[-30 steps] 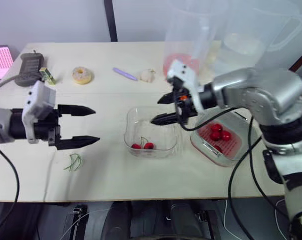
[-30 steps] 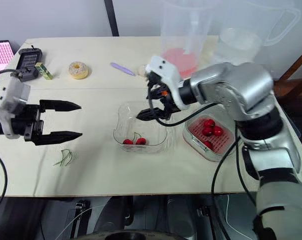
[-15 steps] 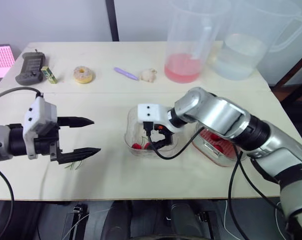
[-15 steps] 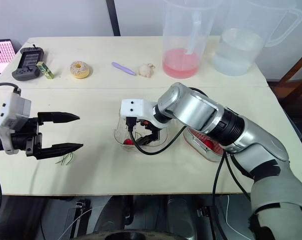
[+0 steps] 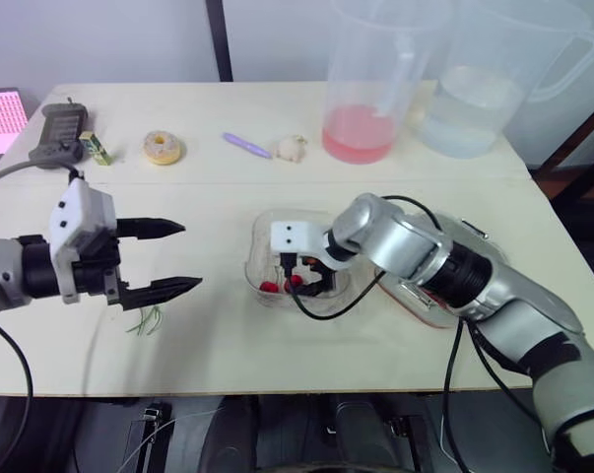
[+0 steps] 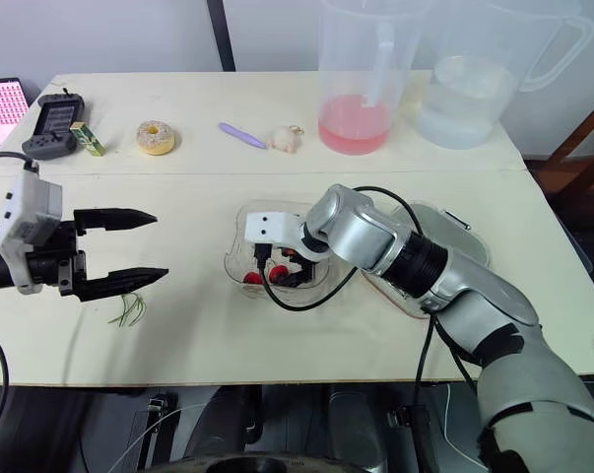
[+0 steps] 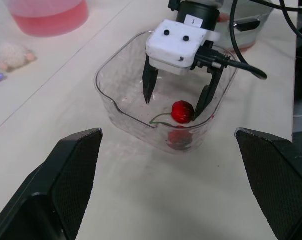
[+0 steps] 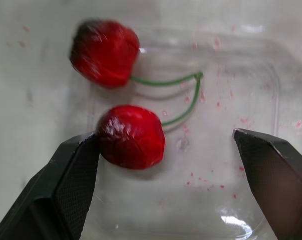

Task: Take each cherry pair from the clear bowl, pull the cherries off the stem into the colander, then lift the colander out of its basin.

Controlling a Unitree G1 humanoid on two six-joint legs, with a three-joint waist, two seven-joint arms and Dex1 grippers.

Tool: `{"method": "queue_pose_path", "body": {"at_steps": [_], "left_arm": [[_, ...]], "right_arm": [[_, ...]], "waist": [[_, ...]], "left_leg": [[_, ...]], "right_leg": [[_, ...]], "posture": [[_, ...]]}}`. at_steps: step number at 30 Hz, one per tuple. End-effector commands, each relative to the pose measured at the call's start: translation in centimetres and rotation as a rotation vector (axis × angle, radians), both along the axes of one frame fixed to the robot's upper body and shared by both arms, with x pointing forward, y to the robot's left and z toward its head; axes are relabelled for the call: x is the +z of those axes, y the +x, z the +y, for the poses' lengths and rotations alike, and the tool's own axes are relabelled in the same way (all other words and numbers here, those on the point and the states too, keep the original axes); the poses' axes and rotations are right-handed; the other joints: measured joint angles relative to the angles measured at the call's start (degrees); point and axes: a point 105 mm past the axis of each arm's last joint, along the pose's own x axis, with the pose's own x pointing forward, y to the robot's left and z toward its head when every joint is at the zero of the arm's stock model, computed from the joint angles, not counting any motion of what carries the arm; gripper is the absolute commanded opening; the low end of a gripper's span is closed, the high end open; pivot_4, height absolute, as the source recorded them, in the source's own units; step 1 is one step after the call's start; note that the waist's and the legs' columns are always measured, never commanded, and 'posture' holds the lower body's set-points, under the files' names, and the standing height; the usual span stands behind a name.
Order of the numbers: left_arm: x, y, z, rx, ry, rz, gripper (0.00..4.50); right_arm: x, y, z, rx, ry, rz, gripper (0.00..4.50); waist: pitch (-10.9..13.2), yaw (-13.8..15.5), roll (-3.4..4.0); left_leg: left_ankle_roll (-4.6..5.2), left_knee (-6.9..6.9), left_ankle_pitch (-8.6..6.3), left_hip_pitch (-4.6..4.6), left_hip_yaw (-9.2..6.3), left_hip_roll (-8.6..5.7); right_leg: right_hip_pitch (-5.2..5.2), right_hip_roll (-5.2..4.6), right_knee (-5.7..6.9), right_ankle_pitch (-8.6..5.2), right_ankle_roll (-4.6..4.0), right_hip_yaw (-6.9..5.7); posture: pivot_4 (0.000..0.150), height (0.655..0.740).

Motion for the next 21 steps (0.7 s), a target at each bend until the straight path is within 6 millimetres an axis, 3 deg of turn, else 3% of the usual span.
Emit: {"method": "queue_pose_path", "body": {"at_steps": [1,5,6,10,21], "left_arm": [[0.6,-0.2,-0.2,-0.01,0.014,-0.026,4.46],[0.3,0.0,-0.3,-0.01,0.015,-0.023,4.46],[0.3,0.0,-0.4,-0.01,0.015,-0.023,4.5],[0.2,0.6,-0.1,0.009,0.032,-0.039,4.5],[0.0,1.2,0.3,0.021,0.04,-0.04,4.5]], "right_arm": [[1.2,0.2,0.6,0.021,0.029,-0.037,4.5],[0.9,0.1,0.5,0.016,0.028,-0.028,4.5],[0.8,0.0,0.4,0.017,0.026,-0.025,3.88],[0.4,-0.2,0.2,0.027,0.019,-0.013,2.2],[0.4,-0.1,0.3,0.034,0.041,-0.026,2.2]], "waist": [[0.0,0.0,0.0],[0.0,0.0,0.0],[0.0,0.0,0.0],[0.0,0.0,0.0],[0.0,0.0,0.0]], "left_leg": [[0.0,0.0,0.0,0.0,0.0,0.0],[0.0,0.0,0.0,0.0,0.0,0.0],[0.0,0.0,0.0,0.0,0.0,0.0],[-0.01,0.01,0.0,0.02,0.0,0.0],[-0.01,0.0,0.01,0.05,0.0,0.0]], "right_leg": [[0.0,0.0,0.0,0.0,0.0,0.0],[0.0,0.0,0.0,0.0,0.0,0.0],[0.0,0.0,0.0,0.0,0.0,0.0],[0.03,0.0,0.0,0.0,0.0,0.0],[0.04,0.01,0.01,0.0,0.0,0.0]], "posture": [[0.15,0.74],[0.15,0.74],[0.15,0.74],[0.15,0.74],[0.15,0.74]]}}
